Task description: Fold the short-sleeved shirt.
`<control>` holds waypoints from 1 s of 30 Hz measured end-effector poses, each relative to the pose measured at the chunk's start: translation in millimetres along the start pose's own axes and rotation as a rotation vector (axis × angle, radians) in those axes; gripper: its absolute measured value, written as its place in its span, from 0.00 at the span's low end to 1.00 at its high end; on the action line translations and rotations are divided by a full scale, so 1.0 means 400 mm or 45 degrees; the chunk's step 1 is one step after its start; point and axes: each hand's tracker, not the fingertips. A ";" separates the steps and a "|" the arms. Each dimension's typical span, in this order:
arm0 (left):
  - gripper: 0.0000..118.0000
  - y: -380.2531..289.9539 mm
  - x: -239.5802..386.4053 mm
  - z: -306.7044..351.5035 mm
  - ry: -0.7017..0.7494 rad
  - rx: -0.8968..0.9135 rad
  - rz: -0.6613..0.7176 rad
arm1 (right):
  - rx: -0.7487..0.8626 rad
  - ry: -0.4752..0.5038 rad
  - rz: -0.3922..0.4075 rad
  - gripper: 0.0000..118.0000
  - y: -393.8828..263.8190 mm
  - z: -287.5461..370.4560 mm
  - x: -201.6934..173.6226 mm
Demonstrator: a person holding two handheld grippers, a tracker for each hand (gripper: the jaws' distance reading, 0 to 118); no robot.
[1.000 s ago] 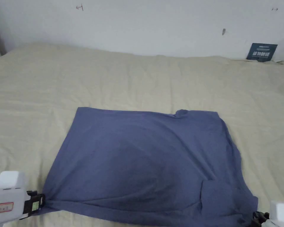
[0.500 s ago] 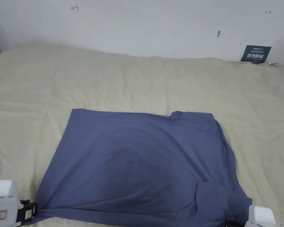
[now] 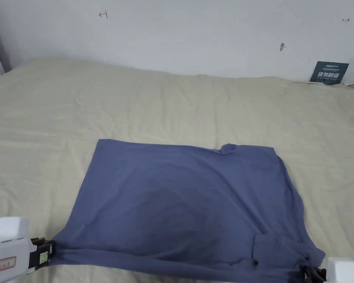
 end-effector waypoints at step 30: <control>0.00 0.418 0.088 -0.388 0.077 -0.079 -0.050 | -0.077 -0.036 -0.052 0.07 0.405 -0.447 0.001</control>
